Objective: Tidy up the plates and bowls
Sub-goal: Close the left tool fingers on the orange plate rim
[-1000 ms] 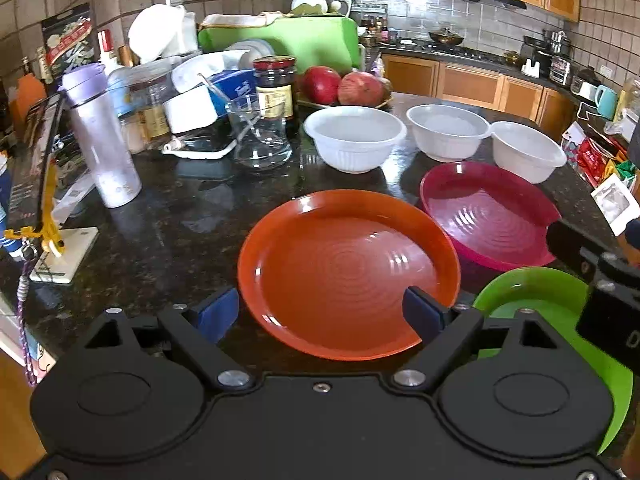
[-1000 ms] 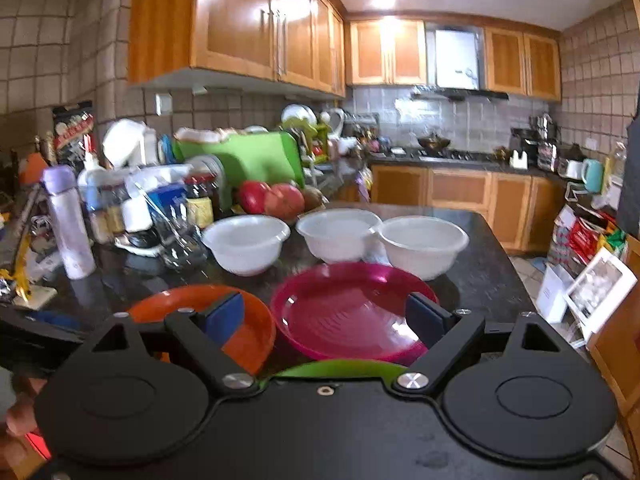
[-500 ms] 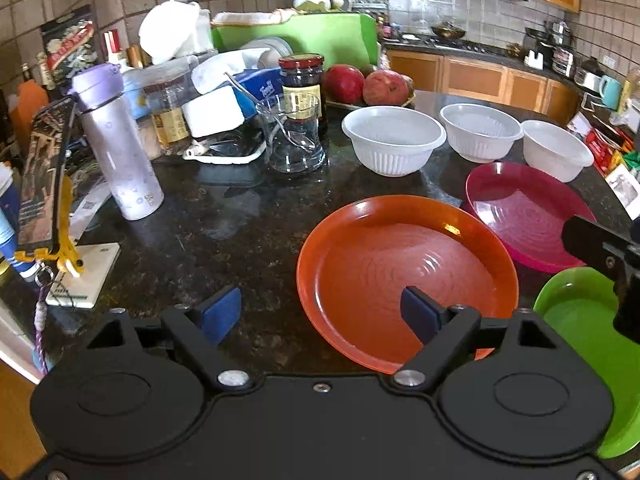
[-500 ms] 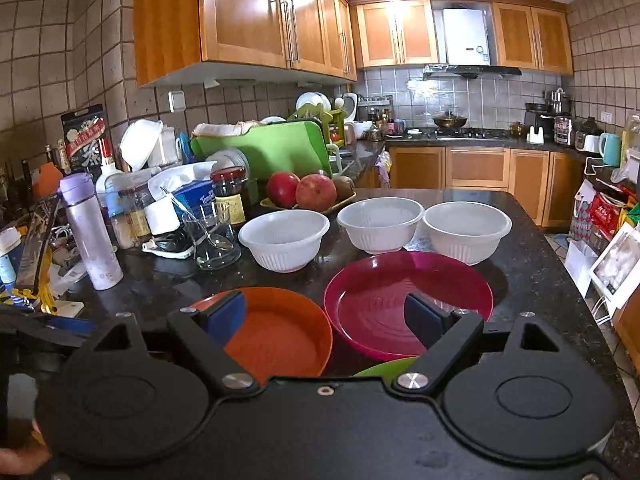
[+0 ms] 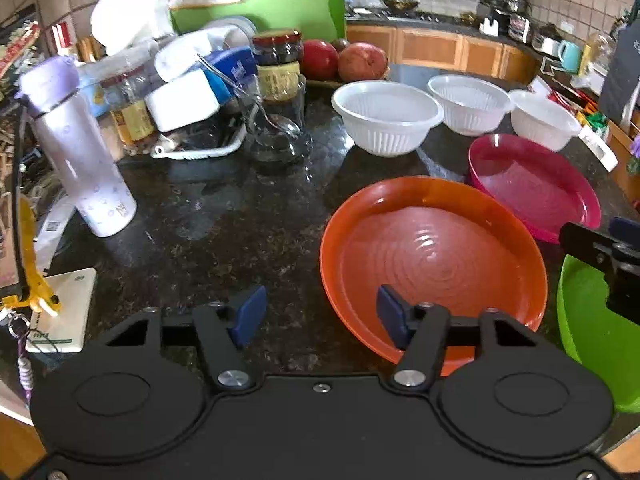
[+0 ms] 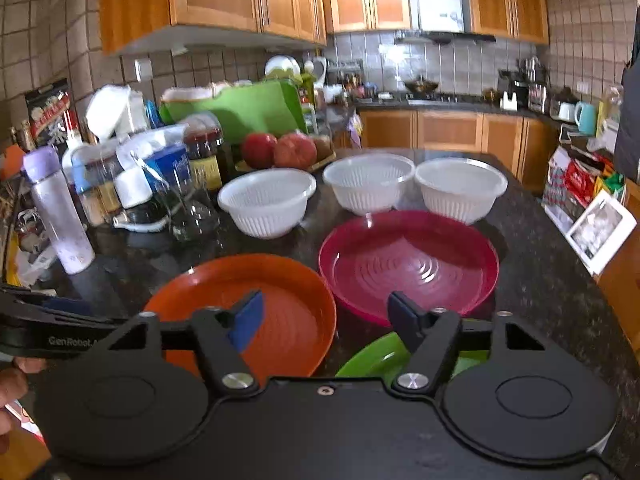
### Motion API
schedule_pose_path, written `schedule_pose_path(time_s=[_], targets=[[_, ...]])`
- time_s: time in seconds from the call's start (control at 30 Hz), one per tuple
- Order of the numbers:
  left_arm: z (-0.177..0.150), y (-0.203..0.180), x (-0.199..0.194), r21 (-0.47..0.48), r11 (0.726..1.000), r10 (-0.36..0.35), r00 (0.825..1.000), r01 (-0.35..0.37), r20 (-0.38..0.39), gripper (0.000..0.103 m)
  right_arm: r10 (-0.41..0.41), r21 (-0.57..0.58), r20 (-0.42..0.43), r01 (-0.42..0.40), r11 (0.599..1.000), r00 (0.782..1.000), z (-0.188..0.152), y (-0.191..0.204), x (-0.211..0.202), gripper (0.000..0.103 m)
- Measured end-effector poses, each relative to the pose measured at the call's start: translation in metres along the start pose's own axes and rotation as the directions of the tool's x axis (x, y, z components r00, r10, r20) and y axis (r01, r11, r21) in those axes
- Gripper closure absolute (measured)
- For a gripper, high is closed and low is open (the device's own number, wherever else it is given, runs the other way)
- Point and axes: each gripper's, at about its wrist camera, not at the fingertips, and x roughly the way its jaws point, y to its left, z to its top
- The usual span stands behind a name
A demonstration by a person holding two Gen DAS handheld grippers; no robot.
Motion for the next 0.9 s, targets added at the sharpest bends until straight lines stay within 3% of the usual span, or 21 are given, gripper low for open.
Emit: schedule_pose_path(time_s=[0.4, 0.67, 0.9], targets=[[0.015, 0.01, 0.023, 0.026, 0.998, -0.059, 0.998, 0.06, -0.023, 0.049, 0.006, -0.025, -0.08, -0.008, 1.0, 0.997, 0.005, 0.014, 0.032, 0.068], [0.025, 0.01, 0.043, 0.025, 0.997, -0.074, 0.996, 0.075, -0.057, 0.065, -0.018, 0.017, -0.133, 0.021, 1.0, 0.991, 0.012, 0.0, 0.054, 0.076], [0.029, 0.009, 0.055, 0.03, 0.997, -0.067, 0.994, 0.07, -0.089, 0.067, 0.019, 0.015, -0.193, -0.016, 1.0, 0.981, 0.011, -0.001, 0.077, 0.08]])
